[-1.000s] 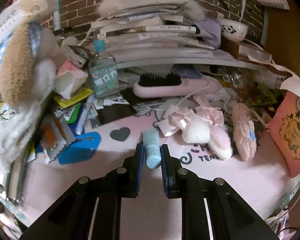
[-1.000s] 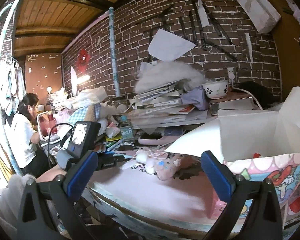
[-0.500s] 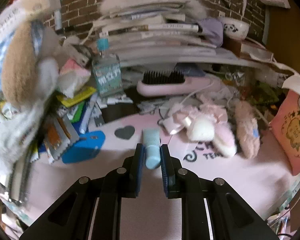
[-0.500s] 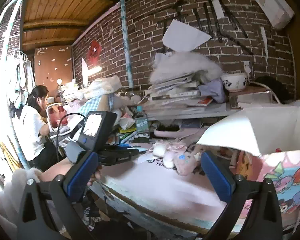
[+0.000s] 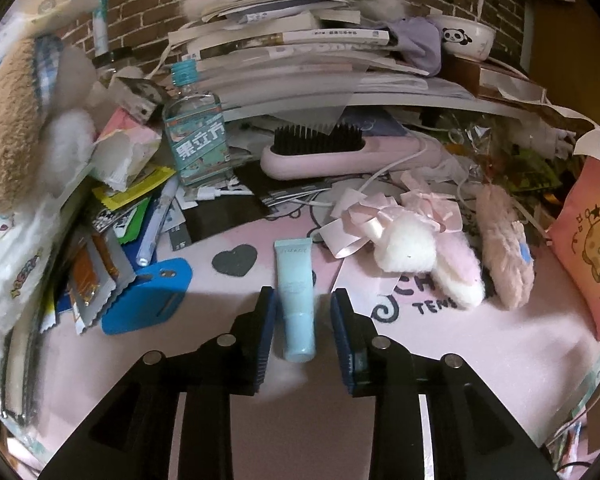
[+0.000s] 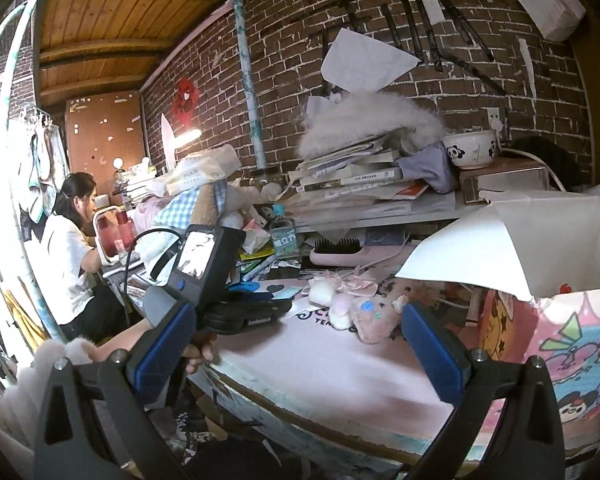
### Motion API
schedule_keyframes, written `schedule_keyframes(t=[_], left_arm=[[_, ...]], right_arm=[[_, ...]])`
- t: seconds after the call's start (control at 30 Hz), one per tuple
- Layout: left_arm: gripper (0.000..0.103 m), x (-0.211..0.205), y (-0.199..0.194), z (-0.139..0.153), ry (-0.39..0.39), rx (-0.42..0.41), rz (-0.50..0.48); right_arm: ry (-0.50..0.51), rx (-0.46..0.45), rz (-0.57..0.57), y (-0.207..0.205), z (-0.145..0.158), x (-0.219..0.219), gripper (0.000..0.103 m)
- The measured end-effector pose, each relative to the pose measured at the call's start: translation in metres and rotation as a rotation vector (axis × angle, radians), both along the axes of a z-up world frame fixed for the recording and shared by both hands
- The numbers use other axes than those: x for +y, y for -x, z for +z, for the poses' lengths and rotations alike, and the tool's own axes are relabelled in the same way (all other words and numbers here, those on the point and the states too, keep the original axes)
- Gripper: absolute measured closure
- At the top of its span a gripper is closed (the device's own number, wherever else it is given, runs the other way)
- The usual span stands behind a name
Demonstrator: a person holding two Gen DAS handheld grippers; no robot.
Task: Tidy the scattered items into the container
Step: 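Lift the light-blue tube off the desk with the left gripper, then carry the tube over the white box with the left gripper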
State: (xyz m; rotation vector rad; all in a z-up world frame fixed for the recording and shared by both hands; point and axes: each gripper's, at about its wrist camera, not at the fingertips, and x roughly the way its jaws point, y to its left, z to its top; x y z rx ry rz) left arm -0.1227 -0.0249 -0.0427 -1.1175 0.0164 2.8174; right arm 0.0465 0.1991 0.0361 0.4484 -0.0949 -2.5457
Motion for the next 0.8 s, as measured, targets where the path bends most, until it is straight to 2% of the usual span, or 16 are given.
schedule_keyframes(t=[0.03,0.07,0.23,0.4,0.6,0.8], left_arm=[[0.088,0.000,0.000,0.000,0.002,-0.003,-0.004],[0.091,0.001,0.000,0.001,0.005,-0.007,-0.010],[0.091,0.003,-0.003,0.002,0.016,-0.018,-0.017],[0.091,0.003,-0.011,0.009,0.025,0.006,-0.015],[0.091,0.001,-0.021,0.039,0.018,0.075,-0.001],[0.091,0.010,-0.030,0.080,0.012,0.152,-0.037]], right_arm=[[0.002,0.000,0.000,0.000,0.000,0.000,0.000],[0.004,0.000,-0.001,0.001,0.000,0.000,0.000],[0.017,-0.013,-0.003,0.003,-0.001,0.001,0.000],[0.018,-0.013,0.000,0.004,-0.002,0.001,0.000],[0.013,-0.015,0.007,0.005,-0.004,0.000,0.000],[0.009,-0.045,0.035,0.009,-0.011,-0.004,0.000]])
